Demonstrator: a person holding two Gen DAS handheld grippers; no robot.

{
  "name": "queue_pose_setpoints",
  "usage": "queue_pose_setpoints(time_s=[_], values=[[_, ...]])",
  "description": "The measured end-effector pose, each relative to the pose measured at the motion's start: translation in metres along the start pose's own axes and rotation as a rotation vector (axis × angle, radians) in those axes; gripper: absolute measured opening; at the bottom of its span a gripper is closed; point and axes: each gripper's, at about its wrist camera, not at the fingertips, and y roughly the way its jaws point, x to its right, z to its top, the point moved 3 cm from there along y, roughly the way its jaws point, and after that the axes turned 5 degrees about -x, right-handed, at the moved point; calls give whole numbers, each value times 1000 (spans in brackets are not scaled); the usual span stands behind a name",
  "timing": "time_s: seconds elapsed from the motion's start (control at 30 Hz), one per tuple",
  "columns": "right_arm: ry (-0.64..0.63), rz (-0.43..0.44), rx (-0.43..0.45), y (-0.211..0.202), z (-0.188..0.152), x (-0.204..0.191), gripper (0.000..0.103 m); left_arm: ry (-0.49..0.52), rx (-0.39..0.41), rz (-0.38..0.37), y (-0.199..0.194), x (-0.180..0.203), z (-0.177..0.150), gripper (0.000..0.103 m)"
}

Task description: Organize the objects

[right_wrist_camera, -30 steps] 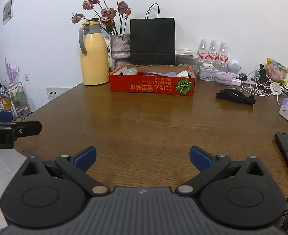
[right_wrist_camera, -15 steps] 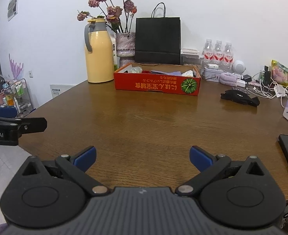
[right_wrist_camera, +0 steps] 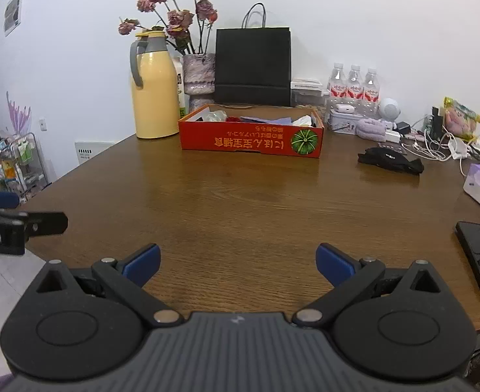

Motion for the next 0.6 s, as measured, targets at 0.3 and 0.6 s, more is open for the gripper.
queue_pose_setpoints(time_s=[0.3, 0.6], values=[[66, 46, -118, 11, 2, 3, 103, 5, -33, 6, 2, 1, -1, 103], [39, 22, -134, 14, -2, -2, 103, 4, -53, -25, 7, 0, -3, 103]])
